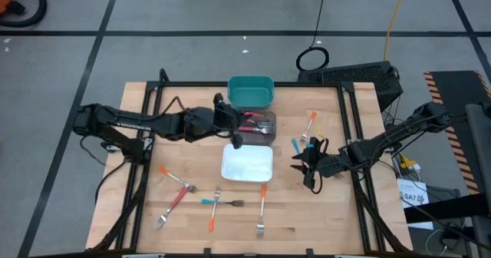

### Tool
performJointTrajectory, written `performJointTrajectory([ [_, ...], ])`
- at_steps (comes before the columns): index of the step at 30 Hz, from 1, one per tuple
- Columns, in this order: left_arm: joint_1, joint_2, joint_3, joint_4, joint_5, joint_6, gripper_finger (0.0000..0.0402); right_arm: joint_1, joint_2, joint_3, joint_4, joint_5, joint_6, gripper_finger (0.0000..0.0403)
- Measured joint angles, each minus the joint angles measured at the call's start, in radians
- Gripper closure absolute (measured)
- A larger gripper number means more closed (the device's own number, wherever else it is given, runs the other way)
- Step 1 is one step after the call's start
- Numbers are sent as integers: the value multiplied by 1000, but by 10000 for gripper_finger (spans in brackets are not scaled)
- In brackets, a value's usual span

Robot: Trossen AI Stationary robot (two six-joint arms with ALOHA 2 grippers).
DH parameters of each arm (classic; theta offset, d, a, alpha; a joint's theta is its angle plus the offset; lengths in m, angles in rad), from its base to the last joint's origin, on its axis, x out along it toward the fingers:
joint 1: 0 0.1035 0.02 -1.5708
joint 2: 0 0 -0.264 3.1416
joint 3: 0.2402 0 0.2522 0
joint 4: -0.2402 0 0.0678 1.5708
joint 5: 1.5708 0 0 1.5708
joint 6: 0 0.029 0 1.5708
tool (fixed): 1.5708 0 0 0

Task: Sort silverware by color (type)
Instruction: Put the top pink fork into the black bin

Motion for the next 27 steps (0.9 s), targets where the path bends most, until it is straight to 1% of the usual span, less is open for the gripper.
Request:
performJointTrajectory([
  [2,9,-22,-101,121,11,-20,375,6,0,0,2,20,-1,258],
  [5,30,-23,-235,349,15,-80,375,12,0,0,1,31,-3,258],
  [8,52,-22,-347,512,16,-149,375,12,0,0,1,31,-6,258],
  [11,73,-21,-427,616,16,-225,372,12,0,0,7,34,-14,258],
  [15,82,-18,-477,634,-9,-281,358,12,0,0,7,78,-23,258],
  [20,82,-2,-480,631,-17,-294,355,12,0,0,8,110,-27,258],
  [27,97,50,-480,628,-45,-336,352,12,0,0,8,113,-31,258],
])
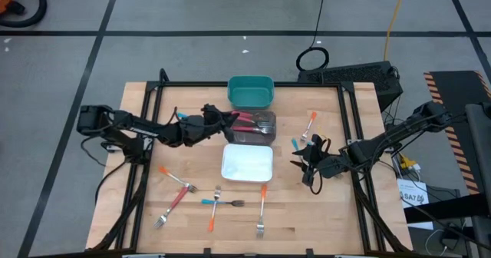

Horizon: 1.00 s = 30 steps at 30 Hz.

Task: Sort silverware by color (type)
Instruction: Put the top pink fork into the black bin

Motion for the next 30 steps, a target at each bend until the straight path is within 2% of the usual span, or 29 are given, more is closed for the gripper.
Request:
performJointTrajectory([
  [11,4,99,4,8,-54,-81,351,0,0,0,0,1,-11,258],
  [30,-1,115,7,0,-72,-169,350,0,0,0,0,24,-19,258],
])
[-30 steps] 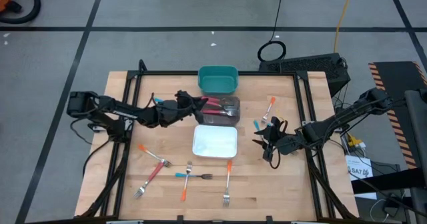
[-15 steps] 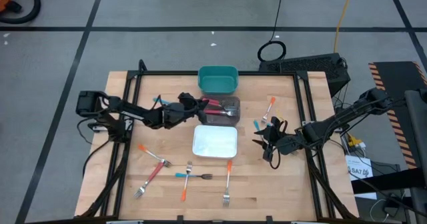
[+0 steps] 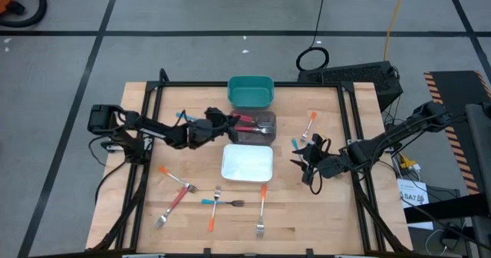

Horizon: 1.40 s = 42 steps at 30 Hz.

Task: Sort silverware by color (type)
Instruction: Put the top pink fork into the black bin, then put the pink fork into the black bin

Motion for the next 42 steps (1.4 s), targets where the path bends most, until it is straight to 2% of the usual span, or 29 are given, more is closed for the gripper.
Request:
performJointTrajectory([
  [12,-62,29,1,29,-154,-12,350,0,0,0,1,25,0,258],
  [15,-63,67,14,83,-168,-8,350,0,0,0,5,25,-2,257],
  [20,-60,140,74,71,-166,3,350,0,1,0,8,25,-4,258],
  [23,-60,174,127,41,-153,45,350,0,1,0,9,25,-7,258],
  [29,-60,219,235,-131,-151,59,348,0,0,0,4,24,-8,258],
  [32,-61,230,273,-219,-129,69,327,0,0,0,-1,24,-8,257],
  [36,-61,229,303,-296,-126,48,275,0,0,0,0,23,-9,258],
  [42,-69,227,318,-346,-125,51,217,0,0,0,0,21,-8,257],
])
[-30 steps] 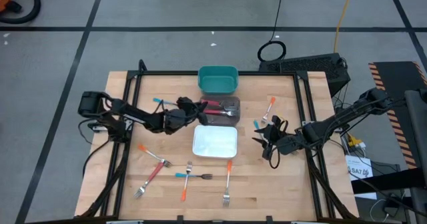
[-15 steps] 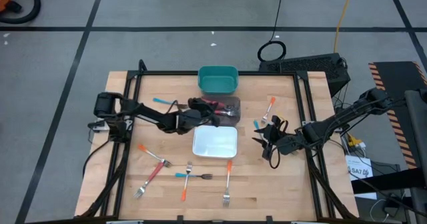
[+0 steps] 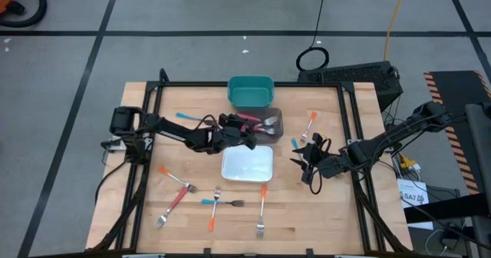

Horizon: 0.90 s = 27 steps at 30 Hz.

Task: Sort silverware by color (type)
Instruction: Put the pink fork into the black bin

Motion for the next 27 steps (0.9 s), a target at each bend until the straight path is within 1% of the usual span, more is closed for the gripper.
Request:
performJointTrajectory([
  [3,-7,-15,1,-17,0,10,205,0,0,0,0,0,0,258],
  [7,-23,-78,1,-92,1,71,202,0,0,0,0,0,0,258],
  [14,-79,-243,0,-382,4,99,201,0,0,0,1,0,-3,258],
  [19,-145,-318,-1,-564,3,45,201,0,0,0,0,0,-16,258],
  [24,-227,-327,0,-698,-19,-39,201,0,0,0,1,0,-18,258],
  [27,-275,-327,0,-784,-21,-116,201,0,0,0,5,0,-16,258],
])
